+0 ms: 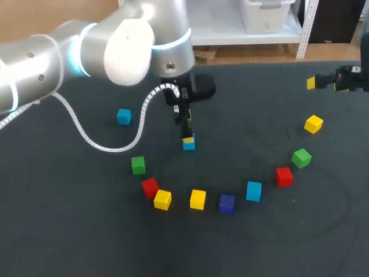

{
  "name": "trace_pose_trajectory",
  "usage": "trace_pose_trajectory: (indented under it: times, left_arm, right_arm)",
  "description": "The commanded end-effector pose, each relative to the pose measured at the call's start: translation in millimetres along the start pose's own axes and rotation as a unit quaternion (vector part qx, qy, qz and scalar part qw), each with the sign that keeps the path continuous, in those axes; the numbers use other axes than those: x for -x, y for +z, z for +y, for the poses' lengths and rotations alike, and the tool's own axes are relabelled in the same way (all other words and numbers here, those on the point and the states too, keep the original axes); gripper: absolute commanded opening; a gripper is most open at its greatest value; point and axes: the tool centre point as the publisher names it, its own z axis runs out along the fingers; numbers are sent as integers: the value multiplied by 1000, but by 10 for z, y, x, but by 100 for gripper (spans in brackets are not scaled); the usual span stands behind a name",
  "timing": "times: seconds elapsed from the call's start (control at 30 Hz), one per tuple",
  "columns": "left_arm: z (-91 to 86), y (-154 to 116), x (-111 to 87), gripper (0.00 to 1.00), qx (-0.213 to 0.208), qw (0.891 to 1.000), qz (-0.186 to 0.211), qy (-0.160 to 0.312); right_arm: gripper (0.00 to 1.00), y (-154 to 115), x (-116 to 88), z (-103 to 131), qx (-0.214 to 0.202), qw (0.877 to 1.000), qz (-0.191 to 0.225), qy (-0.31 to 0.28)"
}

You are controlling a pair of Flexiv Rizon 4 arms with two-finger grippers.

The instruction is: Place the blue cubes, place green cubes on the blue cubes, place the yellow cubes on the green cubes, then place the red cubes on the yellow cubes, and place purple cube on the red cubes.

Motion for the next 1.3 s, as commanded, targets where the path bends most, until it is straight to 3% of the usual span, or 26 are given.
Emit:
trace_pose_trajectory:
  times: [0.03,0.23,0.63,0.97,1.3]
  left_arm:
    - [21,-135,-194,100,9,1000,-14,2]
    - [171,-295,-426,100,4,999,-26,30]
    - [406,-514,-948,100,15,997,16,78]
    - [544,-437,-1329,100,-9,994,44,99]
    - [750,-241,-1540,100,-24,992,69,102]
  right_arm:
    - [100,0,0,0,0,1000,0,0]
    - [100,0,0,0,0,1000,0,0]
    - [100,0,0,0,0,1000,0,0]
    - [100,0,0,0,0,1000,0,0]
    - [100,0,0,0,0,1000,0,0]
